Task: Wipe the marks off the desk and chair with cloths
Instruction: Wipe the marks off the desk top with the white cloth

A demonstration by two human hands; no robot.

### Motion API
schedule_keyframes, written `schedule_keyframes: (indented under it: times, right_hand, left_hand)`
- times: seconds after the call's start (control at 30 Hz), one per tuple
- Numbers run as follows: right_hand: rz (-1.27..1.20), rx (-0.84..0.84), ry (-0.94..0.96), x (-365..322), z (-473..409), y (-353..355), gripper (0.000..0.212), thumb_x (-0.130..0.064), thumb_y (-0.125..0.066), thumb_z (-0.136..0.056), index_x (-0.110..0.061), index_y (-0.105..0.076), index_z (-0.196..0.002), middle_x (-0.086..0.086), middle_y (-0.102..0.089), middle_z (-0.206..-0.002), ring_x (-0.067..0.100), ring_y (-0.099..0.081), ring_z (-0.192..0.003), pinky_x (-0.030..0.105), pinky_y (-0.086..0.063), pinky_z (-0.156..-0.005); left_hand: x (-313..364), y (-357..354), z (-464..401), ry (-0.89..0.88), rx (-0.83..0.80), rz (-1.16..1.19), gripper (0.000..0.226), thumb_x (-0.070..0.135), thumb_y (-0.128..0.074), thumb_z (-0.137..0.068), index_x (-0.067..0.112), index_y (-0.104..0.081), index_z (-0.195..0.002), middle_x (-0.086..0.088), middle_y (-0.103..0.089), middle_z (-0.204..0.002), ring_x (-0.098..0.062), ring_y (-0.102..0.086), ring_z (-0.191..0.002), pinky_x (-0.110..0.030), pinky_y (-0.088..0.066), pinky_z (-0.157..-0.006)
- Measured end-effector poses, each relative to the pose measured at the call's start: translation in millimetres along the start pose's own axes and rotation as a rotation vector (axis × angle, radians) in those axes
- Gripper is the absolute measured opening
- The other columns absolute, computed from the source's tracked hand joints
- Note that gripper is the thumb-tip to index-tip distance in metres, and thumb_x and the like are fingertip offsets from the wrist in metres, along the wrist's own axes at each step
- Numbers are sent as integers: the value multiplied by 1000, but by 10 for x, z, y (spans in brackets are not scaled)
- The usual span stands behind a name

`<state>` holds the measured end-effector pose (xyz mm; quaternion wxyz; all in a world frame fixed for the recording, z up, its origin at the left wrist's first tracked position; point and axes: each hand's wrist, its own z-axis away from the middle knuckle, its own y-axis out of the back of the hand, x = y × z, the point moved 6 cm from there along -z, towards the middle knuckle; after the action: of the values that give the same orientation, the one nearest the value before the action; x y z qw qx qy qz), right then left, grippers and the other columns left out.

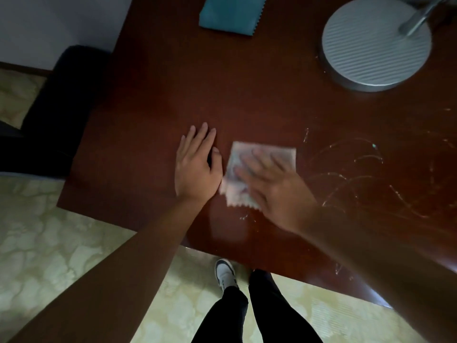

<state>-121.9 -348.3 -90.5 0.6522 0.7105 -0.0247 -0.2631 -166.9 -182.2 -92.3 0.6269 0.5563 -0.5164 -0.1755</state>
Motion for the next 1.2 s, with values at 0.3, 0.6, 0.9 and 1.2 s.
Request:
schedule_keyframes:
  times: [0.3,0.6,0.9,1.2]
  right_hand:
    - [95,32,-293,727,-521,301,49,-31,-36,-104,-18,-31,-151,9,-27,-159,31,-17,-148,50,-14,-119]
    - [10,29,-128,-716,744,-274,46,-32,-44,-101,-23,-42,-146,0,-33,-155,23,-22,-148,47,-24,-118]
    - [84,108,-447,-75,12,-6,49,-32,-38,-104,-18,-33,-150,8,-28,-158,31,-17,-148,52,-18,-118]
    - [66,32,-170,-1090,609,-430,47,-30,-46,-101,-20,-41,-146,3,-37,-153,27,-27,-145,49,-28,-117]
  left_hand:
    - [46,-7,144,-104,-97,-9,46,25,-43,-97,12,-54,-139,-9,-45,-151,-29,-31,-146,-48,-14,-123]
    - [-1,100,426,-198,-126,95,44,26,-45,-96,11,-60,-134,-8,-50,-147,-29,-37,-143,-48,-20,-121]
    - [-33,147,442,-180,-135,205,47,31,-37,-98,11,-62,-131,-7,-54,-143,-27,-39,-142,-46,-19,-122]
    - [-36,163,451,-155,-140,241,40,25,-48,-95,11,-64,-130,-6,-55,-143,-25,-38,-142,-43,-18,-122]
